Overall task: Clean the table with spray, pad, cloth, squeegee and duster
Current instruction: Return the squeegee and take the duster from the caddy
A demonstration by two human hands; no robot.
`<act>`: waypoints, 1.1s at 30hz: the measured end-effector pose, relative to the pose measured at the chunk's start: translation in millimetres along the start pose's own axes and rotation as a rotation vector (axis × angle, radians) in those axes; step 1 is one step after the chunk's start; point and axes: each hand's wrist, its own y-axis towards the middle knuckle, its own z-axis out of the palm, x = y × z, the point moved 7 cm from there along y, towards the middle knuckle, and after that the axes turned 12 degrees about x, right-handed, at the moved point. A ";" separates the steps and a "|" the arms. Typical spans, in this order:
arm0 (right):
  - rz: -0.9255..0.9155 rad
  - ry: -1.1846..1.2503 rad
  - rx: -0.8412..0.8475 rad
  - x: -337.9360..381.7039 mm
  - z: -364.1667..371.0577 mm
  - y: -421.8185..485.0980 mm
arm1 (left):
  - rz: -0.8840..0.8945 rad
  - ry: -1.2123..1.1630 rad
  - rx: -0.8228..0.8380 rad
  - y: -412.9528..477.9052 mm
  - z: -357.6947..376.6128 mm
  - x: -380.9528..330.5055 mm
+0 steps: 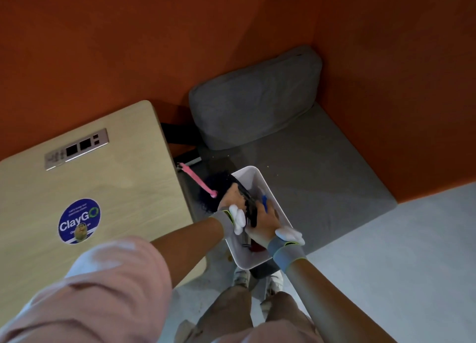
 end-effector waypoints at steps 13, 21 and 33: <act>-0.227 -0.292 -0.031 38.8 13.8 -8.9 | -0.258 0.166 0.050 -104.3 -40.6 68.6; -0.434 -0.318 -0.274 102.4 19.2 -27.8 | -0.428 -0.133 -0.177 -199.4 -35.1 122.5; -0.600 -0.618 -0.239 242.1 91.4 -42.6 | -0.387 -0.827 -0.331 -293.1 148.6 185.0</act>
